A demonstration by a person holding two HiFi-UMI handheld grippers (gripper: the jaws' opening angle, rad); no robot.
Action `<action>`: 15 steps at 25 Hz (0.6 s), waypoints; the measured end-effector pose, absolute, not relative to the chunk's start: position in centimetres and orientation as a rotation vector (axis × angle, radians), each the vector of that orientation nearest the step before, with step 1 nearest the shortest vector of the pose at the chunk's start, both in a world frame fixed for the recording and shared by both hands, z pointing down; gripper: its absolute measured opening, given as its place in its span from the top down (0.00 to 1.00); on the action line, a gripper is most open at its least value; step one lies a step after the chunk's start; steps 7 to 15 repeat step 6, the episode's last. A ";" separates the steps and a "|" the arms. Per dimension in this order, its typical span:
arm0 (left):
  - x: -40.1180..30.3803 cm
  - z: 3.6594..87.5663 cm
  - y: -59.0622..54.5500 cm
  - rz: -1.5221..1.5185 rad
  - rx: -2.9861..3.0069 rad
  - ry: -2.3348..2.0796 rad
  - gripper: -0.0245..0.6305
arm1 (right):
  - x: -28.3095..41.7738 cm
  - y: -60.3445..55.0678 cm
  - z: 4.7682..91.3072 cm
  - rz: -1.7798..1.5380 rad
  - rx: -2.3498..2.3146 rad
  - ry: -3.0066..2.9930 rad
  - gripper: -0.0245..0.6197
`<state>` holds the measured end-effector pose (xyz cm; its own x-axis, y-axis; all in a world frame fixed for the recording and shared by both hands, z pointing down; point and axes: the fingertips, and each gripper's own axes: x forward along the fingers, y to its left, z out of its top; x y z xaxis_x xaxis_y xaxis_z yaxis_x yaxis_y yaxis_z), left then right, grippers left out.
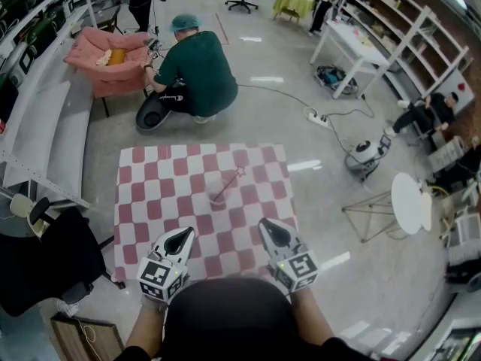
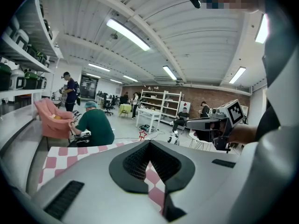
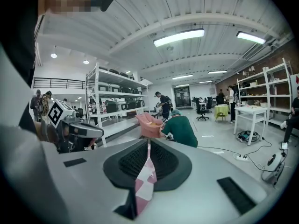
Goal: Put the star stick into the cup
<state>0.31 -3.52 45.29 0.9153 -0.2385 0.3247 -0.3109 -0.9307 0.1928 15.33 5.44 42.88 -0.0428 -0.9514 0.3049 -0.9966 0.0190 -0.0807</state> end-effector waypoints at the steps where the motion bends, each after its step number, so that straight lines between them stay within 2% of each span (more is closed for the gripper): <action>1: 0.2 45.3 -3.6 0.435 2.834 -0.416 0.90 | 15.2 5.4 43.0 0.408 2.049 -2.118 0.91; 15: -0.3 45.6 -4.2 0.428 2.827 -0.429 0.90 | 15.0 5.3 43.4 0.425 2.063 -2.112 0.91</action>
